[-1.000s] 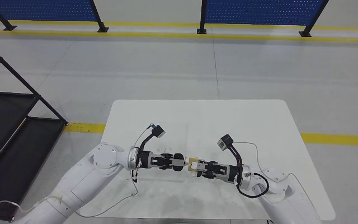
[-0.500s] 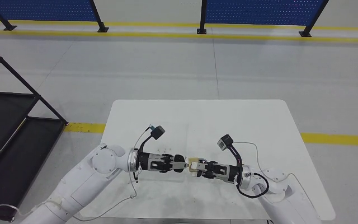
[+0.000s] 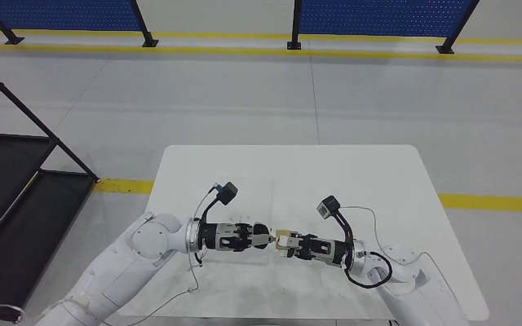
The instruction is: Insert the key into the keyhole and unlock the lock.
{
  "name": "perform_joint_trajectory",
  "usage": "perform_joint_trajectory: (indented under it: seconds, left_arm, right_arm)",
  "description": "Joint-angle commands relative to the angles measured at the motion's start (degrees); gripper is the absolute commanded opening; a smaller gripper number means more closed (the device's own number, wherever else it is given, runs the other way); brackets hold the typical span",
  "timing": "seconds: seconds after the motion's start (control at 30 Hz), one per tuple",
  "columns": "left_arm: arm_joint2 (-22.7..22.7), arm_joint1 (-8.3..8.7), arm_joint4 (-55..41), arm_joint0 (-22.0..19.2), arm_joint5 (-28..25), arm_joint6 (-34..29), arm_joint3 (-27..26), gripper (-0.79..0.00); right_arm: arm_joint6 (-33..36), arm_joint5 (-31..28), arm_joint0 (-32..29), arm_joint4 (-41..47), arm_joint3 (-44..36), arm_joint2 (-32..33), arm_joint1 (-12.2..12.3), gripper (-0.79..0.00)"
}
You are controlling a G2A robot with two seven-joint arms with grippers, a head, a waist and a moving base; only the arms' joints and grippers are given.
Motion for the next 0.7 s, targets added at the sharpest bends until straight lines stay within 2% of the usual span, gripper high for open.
perform_joint_trajectory:
  seconds: [0.0,0.33,0.67]
  left_arm:
    - [-0.4,-0.01,1.4,0.2,-0.3,0.7,-0.3,-0.785]
    - [-1.3,-0.20,7.1,1.7,-1.4,4.3,-1.8,-0.785]
    - [-1.8,-0.39,7.8,2.4,-0.3,5.7,-1.9,-0.785]
  right_arm:
    - [0.0,0.0,0.0,0.0,0.0,0.0,0.0,-0.785]
    - [0.0,0.0,0.0,0.0,0.0,0.0,0.0,-0.785]
    - [0.0,0.0,0.0,0.0,0.0,0.0,0.0,-0.785]
